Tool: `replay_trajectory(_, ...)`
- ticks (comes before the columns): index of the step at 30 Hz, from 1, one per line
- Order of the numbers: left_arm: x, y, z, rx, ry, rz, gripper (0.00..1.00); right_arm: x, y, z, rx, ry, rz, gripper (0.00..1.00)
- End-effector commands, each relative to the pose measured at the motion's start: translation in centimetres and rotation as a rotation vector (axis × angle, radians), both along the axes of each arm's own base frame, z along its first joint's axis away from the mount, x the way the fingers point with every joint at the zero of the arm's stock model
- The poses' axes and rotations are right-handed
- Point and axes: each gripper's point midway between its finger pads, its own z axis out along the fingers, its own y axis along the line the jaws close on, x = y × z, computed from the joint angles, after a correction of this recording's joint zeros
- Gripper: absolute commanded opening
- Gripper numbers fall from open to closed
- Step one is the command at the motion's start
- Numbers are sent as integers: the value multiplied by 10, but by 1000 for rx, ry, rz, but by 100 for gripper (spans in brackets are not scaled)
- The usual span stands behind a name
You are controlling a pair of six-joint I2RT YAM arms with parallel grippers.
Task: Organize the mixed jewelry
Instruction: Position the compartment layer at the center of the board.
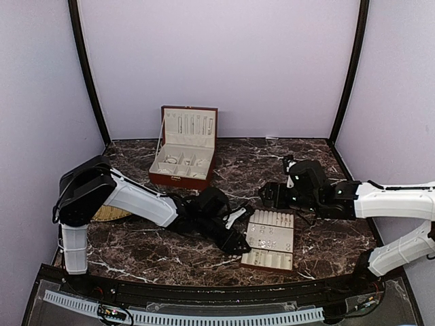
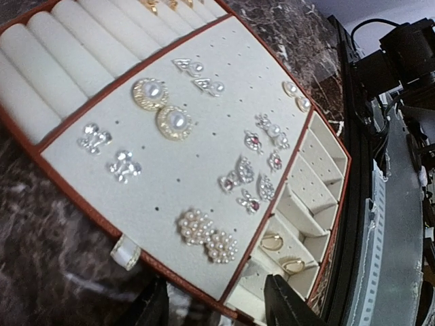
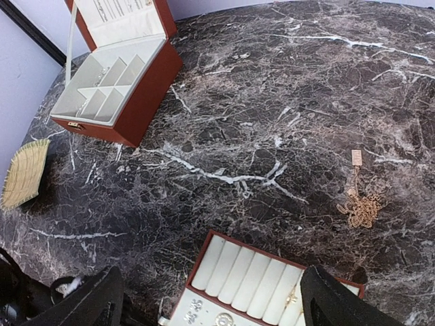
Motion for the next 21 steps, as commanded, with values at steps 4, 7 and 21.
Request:
replay_trajectory(4,-9,-34,27,-131,-63,-81,55,13,-7,21,12,-75,-56,92)
replay_trajectory(7,6,-24,43,-152,-147,-36,62,19,0,35,4,-103,-35,91)
replay_trajectory(21,155,139,119,-73,-373,507,67,56,32,89,47,-230,-54,92)
